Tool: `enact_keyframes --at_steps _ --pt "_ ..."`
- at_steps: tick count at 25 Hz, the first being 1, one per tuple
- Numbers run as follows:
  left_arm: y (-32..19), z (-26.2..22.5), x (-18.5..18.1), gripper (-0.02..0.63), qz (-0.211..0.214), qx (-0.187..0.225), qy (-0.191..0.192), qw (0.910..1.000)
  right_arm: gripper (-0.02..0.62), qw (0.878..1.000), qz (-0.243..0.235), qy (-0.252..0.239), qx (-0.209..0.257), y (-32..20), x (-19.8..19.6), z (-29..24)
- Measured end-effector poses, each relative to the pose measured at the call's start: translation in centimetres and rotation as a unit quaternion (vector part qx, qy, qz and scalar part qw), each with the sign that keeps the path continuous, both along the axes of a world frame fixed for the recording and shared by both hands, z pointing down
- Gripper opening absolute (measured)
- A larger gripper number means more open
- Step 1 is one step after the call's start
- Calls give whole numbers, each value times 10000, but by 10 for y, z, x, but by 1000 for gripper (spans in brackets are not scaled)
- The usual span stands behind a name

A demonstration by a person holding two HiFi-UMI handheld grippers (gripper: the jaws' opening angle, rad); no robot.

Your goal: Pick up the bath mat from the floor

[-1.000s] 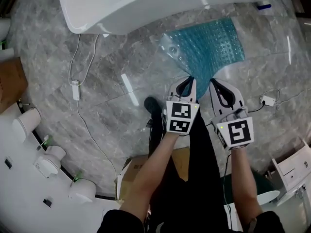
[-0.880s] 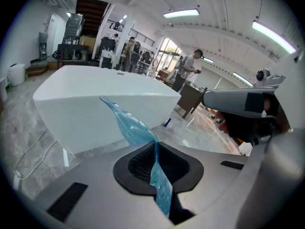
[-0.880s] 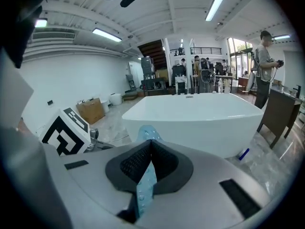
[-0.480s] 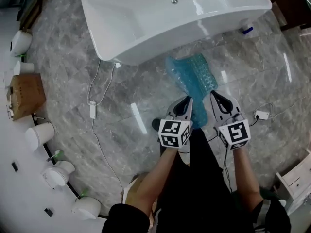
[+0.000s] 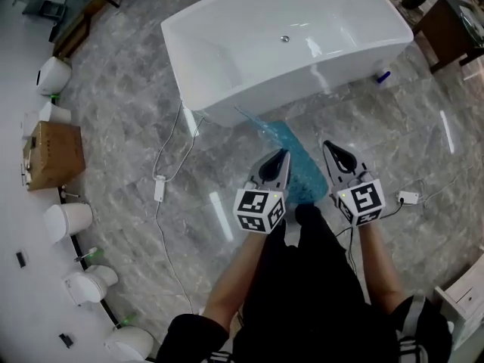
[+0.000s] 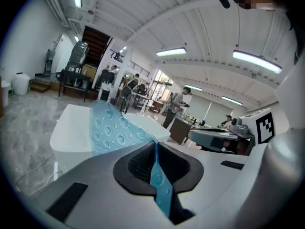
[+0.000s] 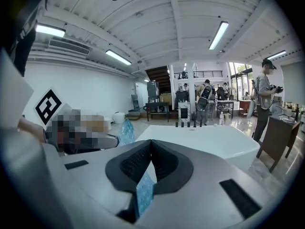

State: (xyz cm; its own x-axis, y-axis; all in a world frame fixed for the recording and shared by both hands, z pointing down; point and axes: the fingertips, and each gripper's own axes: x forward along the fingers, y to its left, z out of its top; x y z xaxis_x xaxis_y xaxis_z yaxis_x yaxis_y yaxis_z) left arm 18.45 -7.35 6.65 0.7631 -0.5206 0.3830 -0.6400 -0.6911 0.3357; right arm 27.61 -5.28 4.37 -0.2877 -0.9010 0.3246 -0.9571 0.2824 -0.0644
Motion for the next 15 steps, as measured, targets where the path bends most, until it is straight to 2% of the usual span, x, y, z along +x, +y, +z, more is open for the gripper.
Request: enact_keyframes --at_steps 8,15 --pt "-12 -107 -68 32 188 1235 272 9918 12 9973 -67 83 727 -16 -77 -82" --pt "-14 -184 -129 32 -9 1869 554 9808 12 9911 -90 -150 1321 -19 -111 -155"
